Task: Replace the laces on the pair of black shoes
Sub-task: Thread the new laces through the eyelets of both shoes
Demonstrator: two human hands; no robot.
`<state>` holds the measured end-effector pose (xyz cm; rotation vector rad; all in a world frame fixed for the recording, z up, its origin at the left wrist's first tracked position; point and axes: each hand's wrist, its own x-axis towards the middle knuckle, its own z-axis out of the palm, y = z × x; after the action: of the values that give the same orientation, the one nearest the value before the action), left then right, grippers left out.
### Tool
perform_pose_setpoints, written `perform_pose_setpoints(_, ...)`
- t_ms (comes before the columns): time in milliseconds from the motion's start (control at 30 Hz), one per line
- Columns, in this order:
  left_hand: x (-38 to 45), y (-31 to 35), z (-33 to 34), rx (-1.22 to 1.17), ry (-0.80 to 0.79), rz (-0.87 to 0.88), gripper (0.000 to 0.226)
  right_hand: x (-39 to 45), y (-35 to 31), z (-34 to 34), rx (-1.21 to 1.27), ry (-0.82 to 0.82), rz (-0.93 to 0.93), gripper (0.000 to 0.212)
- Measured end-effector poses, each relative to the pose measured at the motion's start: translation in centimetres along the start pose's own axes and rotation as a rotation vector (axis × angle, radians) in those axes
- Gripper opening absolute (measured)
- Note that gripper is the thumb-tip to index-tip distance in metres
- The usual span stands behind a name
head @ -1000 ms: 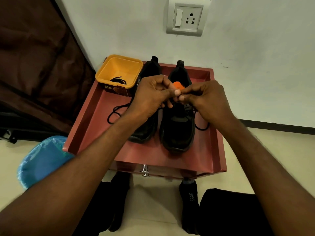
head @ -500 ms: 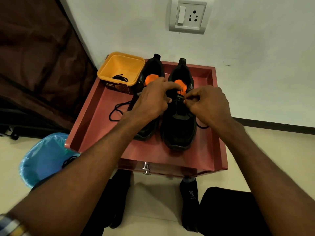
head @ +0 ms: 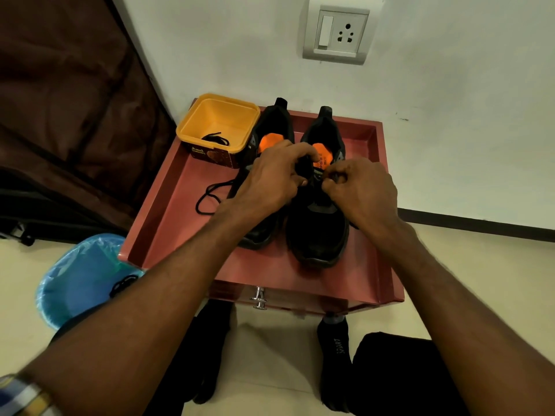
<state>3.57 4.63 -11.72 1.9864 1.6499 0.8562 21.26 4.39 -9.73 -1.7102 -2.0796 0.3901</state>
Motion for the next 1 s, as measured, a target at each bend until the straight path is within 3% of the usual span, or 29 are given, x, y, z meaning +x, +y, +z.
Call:
perform_pose_setpoints(133, 0.0, 0.0, -0.1, -0.007, -0.007, 0.01, 0.049, -0.1, -0.2, 0.3, -0.038, 0.019, -0.003, 0.021)
perform_pose_setpoints(267, -0.1, -0.3, -0.1, -0.016, -0.019, 0.003, 0.05, 0.3, 0.3, 0.5, 0.187, -0.079, 0.03, 0.019)
perform_pose_setpoints(400, -0.3, 0.1, -0.2, -0.062, -0.046, -0.035, 0.053, 0.4, 0.8, 0.8, 0.257, -0.108, 0.051, 0.019)
perform_pose_setpoints(500, -0.3, 0.1, -0.3, -0.081, -0.046, -0.105, 0.037, 0.1, 0.6, 1.2, 0.257, -0.097, 0.043, 0.021)
perform_pose_setpoints(633, -0.6, 0.8, -0.6, 0.086, -0.038, -0.054, 0.006, 0.4, 0.5, 0.9, 0.175, -0.159, -0.022, 0.029)
perform_pose_setpoints(700, -0.8, 0.9, -0.7, 0.082, -0.011, -0.04, 0.004, 0.6, 0.6, 0.3, 0.147, -0.22, -0.068, 0.036)
perform_pose_setpoints(800, -0.3, 0.9, -1.9, -0.158, 0.078, -0.13, 0.008, 1.0, 1.3, -0.8, 0.153, -0.333, -0.104, 0.045)
perform_pose_setpoints(933, 0.4, 1.4, -5.0, -1.093, 0.22, -0.374, 0.009, 0.9, 2.2, -1.8, 0.169, -0.384, -0.132, 0.062)
perform_pose_setpoints(967, 0.6, 1.4, -5.1, -1.112, 0.243, -0.369, 0.008, 0.8, 2.2, -1.8, 0.173, -0.375, -0.132, 0.065)
perform_pose_setpoints(1000, 0.6, 1.2, -5.0, -0.964, 0.258, -0.342, 0.005, 0.8, 2.1, -1.9, 0.185, -0.369, -0.129, 0.066)
